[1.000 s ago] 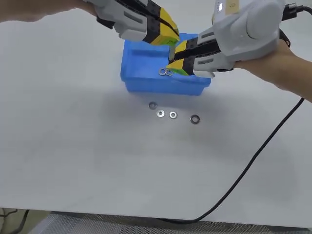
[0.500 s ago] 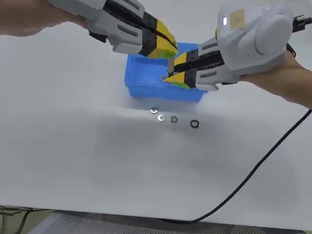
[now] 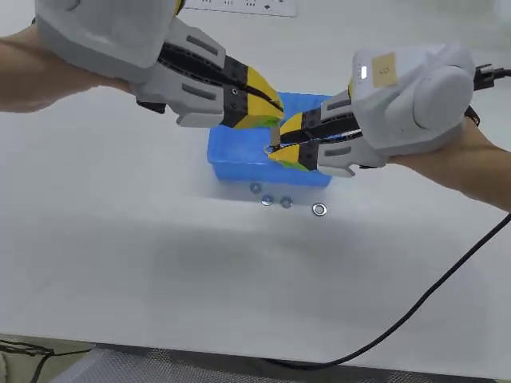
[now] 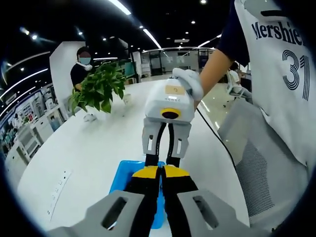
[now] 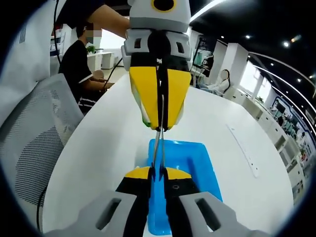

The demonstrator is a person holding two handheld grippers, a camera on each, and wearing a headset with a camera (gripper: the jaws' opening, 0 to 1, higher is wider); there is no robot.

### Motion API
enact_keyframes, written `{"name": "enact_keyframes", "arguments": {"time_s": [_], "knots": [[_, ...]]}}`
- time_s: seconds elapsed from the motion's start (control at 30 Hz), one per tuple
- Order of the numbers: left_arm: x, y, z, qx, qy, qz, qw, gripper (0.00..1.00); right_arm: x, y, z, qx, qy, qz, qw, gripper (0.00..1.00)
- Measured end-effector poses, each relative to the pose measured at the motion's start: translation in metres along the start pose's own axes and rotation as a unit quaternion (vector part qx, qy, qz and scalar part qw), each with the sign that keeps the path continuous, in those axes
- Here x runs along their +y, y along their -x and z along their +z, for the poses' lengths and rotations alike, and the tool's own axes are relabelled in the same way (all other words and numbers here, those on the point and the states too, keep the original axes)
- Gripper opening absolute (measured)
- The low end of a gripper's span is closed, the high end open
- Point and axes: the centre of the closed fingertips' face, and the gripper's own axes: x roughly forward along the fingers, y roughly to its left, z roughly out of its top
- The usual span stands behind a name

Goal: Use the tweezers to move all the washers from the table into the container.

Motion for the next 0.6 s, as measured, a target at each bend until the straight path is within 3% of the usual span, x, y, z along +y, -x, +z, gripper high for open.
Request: {"name": "enact_keyframes", "arguments": {"time_s": [0.3, 0.6], "knots": [[0.003, 0.002, 0.006, 0.001, -0.014, 0.008, 0.9999, 0.05, -0.007, 0.004, 0.005, 0.001, 0.007, -0.015, 0.9999, 0.11], [0.001, 0.012, 0.016, 0.002, -0.025, -0.002, 0.9997, 0.05, -0.006, 0.010, 0.019, -0.012, 0.011, -0.019, 0.9997, 0.11]]}}
